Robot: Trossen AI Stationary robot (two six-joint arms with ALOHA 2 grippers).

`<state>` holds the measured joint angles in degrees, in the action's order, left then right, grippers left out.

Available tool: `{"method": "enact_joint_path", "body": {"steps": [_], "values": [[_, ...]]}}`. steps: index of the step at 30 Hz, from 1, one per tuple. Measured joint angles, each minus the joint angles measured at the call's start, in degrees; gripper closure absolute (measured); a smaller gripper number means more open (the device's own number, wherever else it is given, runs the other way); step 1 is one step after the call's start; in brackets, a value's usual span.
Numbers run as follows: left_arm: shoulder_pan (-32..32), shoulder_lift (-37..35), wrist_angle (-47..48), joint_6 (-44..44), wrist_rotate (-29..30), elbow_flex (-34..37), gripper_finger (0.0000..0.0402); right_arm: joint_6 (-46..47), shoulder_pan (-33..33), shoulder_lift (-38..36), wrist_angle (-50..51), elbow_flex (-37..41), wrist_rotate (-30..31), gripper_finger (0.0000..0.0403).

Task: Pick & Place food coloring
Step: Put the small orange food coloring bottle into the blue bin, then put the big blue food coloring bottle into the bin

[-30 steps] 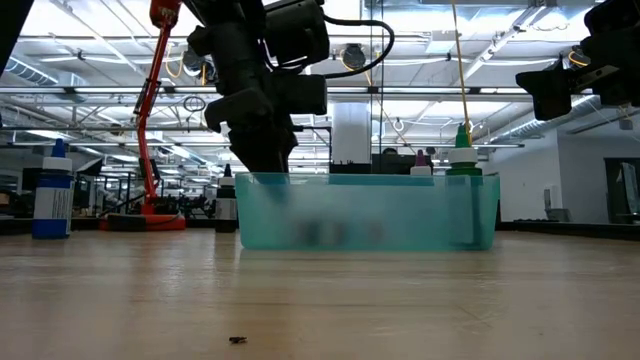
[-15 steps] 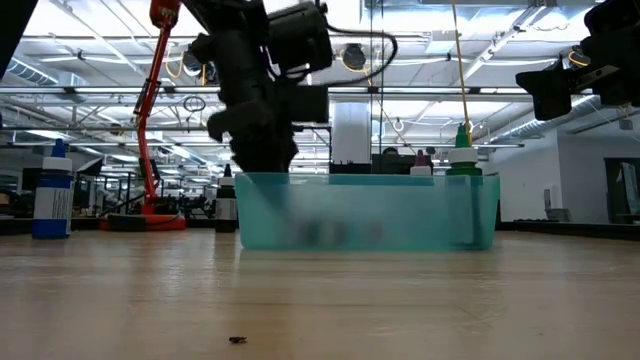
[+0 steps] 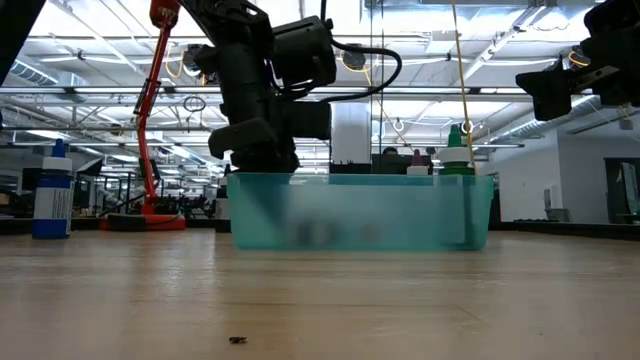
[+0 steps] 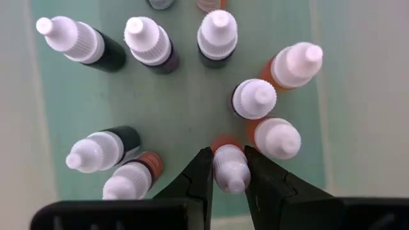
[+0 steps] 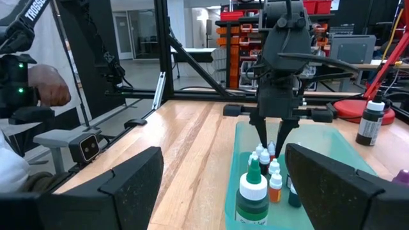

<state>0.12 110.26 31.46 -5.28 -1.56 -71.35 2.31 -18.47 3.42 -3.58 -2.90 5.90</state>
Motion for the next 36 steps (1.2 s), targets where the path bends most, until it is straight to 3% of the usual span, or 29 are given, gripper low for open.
{"method": "enact_joint_path", "body": {"steps": [12, 26, 36], "values": [[-0.2, 0.0, -0.1, 1.2, 0.1, 0.1, 0.0228, 0.0, 0.0, 0.0, 0.0, 0.0, 0.0, 0.0089], [-0.2, -0.5, 0.3, 1.4, 0.1, -0.3, 0.022, 0.0, 0.0, 0.0, 0.0, 0.0, 0.0, 0.0089], [-0.2, -0.5, 6.8, 1.7, 0.0, -6.1, 0.022, 0.0, 0.0, 0.0, 0.0, 0.0, 0.0, 0.0089]]}}
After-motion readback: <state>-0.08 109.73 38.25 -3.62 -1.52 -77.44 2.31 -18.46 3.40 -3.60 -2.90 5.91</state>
